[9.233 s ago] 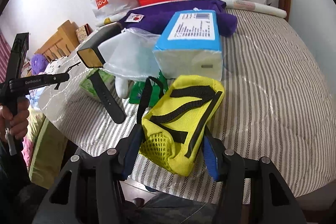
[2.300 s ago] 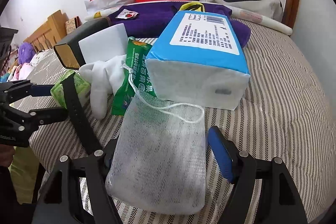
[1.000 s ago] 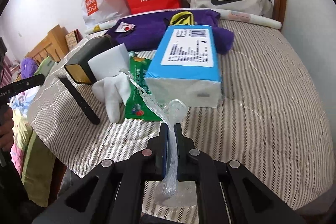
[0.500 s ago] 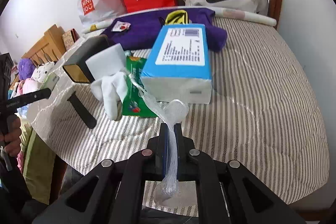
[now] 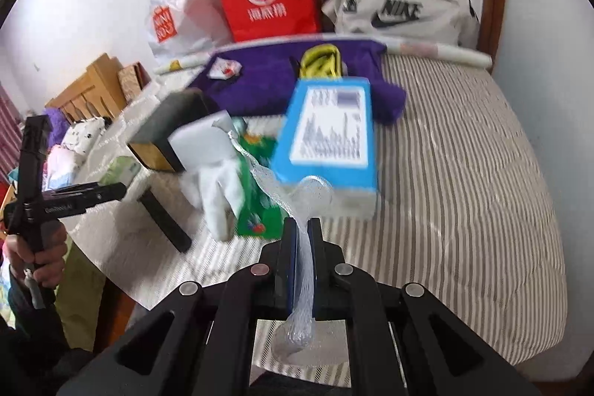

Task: Organize soft objects
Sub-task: 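Carry the green pack toward the towel with the left tool while the right tool carries the mesh bag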

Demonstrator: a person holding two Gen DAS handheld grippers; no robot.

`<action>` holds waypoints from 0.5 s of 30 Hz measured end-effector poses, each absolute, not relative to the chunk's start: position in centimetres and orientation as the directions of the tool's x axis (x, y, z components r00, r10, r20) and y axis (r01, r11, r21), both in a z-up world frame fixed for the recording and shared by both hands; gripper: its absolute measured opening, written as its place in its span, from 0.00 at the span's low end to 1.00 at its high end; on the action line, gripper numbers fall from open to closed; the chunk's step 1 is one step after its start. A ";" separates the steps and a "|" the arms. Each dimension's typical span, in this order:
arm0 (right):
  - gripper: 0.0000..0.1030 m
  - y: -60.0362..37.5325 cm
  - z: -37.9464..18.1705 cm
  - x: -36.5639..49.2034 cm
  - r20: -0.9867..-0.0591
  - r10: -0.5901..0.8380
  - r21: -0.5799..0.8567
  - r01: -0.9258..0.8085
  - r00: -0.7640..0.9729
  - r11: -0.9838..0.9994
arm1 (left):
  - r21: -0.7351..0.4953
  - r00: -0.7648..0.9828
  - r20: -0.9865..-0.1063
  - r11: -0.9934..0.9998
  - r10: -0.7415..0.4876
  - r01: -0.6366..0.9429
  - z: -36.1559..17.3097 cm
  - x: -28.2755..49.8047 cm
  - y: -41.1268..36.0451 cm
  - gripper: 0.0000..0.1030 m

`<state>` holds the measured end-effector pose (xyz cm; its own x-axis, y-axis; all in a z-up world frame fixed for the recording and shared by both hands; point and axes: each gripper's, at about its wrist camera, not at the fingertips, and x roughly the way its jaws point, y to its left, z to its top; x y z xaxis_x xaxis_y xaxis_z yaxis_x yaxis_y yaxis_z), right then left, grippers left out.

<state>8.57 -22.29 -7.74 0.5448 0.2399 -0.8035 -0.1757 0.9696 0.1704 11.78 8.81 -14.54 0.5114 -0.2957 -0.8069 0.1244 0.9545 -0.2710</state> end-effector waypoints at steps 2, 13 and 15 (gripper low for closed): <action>0.06 -22.3 -6.8 9.3 -0.790 0.260 0.185 -0.188 0.555 0.965 | -0.257 0.527 -0.801 0.959 -0.282 0.123 -13.4 12.1 9.0 0.69; 0.06 -21.5 -4.9 15.8 -0.771 0.278 0.188 -0.212 0.573 0.959 | -0.194 0.612 -0.759 0.975 -0.221 0.112 -7.7 16.0 9.3 0.69; 0.06 -21.2 -4.5 17.2 -0.765 0.282 0.184 -0.224 0.579 0.957 | -0.191 0.622 -0.752 0.975 -0.218 0.111 -7.1 17.2 9.3 0.69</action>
